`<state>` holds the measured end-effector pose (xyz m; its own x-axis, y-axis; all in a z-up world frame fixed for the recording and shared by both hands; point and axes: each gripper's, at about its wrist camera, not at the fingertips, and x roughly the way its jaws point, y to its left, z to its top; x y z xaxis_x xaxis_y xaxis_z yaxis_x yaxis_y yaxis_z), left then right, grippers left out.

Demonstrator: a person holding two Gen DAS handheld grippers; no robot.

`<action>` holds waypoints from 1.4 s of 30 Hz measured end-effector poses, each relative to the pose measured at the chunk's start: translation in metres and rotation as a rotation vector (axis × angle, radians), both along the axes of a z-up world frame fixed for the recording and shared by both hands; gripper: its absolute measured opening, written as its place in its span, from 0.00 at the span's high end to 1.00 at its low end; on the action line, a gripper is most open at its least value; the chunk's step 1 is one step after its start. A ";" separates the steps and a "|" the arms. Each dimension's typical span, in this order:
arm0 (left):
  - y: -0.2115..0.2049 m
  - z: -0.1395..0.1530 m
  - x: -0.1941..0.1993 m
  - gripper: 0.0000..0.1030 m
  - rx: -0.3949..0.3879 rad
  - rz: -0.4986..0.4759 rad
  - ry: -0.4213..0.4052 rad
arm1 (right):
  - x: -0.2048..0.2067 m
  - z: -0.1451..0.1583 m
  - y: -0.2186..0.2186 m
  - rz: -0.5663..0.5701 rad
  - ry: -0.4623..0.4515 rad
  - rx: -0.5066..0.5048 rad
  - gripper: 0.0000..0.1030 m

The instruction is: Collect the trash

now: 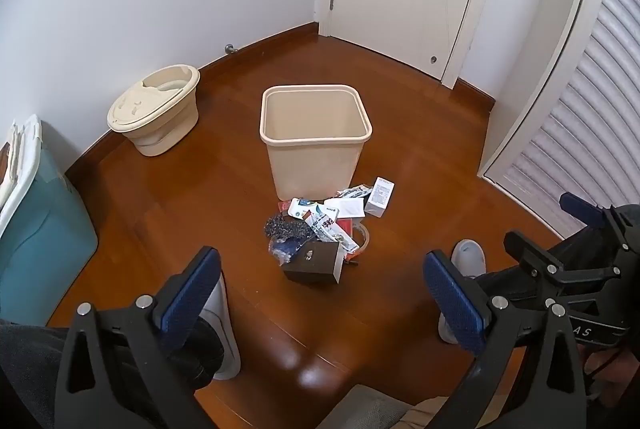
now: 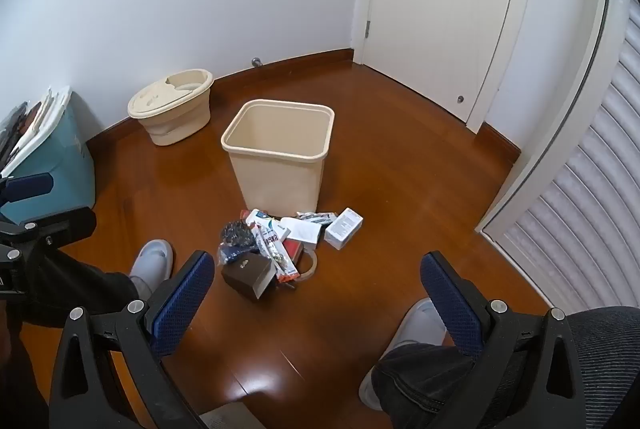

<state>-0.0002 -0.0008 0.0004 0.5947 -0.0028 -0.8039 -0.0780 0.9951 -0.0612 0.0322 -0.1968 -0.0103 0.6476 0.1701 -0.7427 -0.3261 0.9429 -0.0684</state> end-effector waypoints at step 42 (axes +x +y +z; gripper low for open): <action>0.004 0.001 -0.001 0.00 -0.011 0.006 0.000 | -0.002 -0.005 0.003 0.000 0.004 -0.010 0.00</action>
